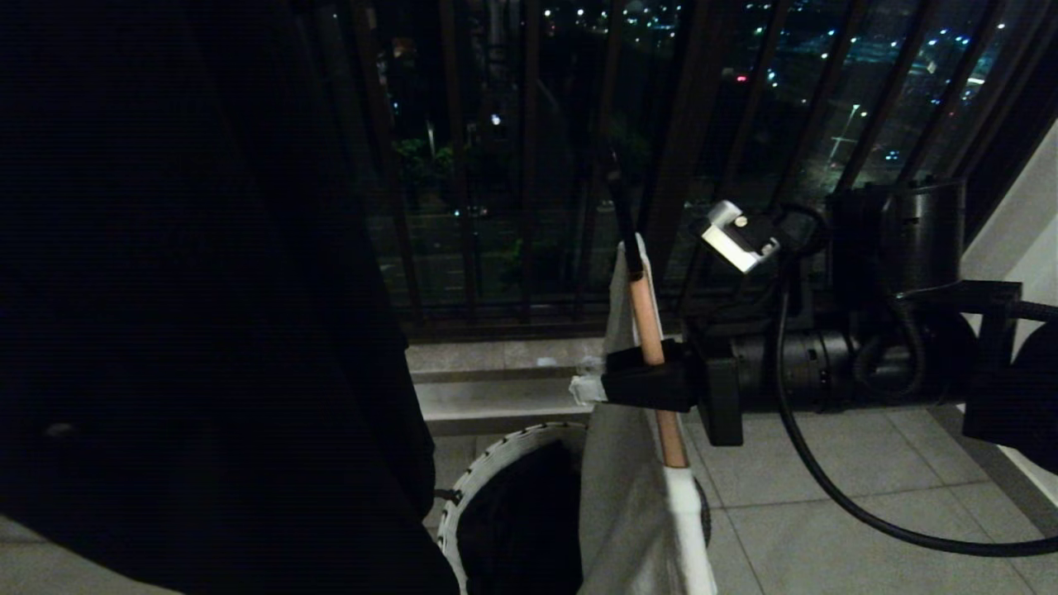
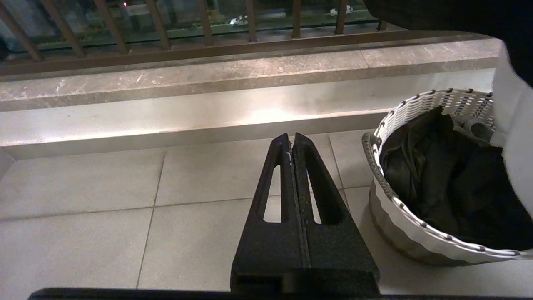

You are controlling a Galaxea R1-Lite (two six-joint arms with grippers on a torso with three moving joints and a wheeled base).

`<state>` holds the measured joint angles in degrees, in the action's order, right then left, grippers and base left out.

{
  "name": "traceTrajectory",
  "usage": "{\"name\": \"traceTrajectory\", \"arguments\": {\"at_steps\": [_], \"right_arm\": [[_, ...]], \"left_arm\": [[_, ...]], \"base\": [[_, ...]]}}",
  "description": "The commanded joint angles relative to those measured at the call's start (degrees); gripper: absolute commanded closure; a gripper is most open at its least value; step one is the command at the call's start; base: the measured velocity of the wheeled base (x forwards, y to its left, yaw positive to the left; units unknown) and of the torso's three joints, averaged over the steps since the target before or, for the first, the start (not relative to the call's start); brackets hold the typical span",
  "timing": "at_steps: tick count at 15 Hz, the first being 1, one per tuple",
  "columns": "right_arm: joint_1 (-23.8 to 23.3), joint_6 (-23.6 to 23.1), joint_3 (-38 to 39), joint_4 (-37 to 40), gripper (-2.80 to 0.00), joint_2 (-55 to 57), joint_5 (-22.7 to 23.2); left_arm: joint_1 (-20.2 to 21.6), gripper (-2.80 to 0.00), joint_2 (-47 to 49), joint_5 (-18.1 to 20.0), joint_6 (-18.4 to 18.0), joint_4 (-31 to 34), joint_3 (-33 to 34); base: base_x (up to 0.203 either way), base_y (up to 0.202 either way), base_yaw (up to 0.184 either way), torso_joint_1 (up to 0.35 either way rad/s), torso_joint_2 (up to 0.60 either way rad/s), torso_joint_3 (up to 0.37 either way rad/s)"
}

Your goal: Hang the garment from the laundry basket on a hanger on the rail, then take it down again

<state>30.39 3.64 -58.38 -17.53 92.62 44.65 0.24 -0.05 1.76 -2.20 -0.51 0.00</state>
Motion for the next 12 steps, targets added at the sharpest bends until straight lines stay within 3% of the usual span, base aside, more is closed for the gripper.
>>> {"name": "traceTrajectory", "arguments": {"at_steps": [1, 7, 12], "right_arm": [[0.0, -0.9, -0.8, -0.1, 0.0, 4.3, 0.3], [0.0, -2.0, -1.6, -4.3, 0.0, 14.0, -0.4], [0.1, -2.4, -5.0, -4.6, 0.0, 21.6, -4.0]], "left_arm": [[0.0, 0.0, 0.0, 0.0, 0.0, 0.0, 0.2], [0.0, 0.0, 0.0, 0.0, 0.0, 0.0, 0.2], [0.0, 0.0, 0.0, 0.0, 0.0, 0.0, 0.2]], "base": [[0.0, 0.0, 0.0, 0.0, 0.0, 0.0], [0.0, 0.0, 0.0, 0.0, 0.0, 0.0], [0.0, 0.0, 0.0, 0.0, 0.0, 0.0]]}}
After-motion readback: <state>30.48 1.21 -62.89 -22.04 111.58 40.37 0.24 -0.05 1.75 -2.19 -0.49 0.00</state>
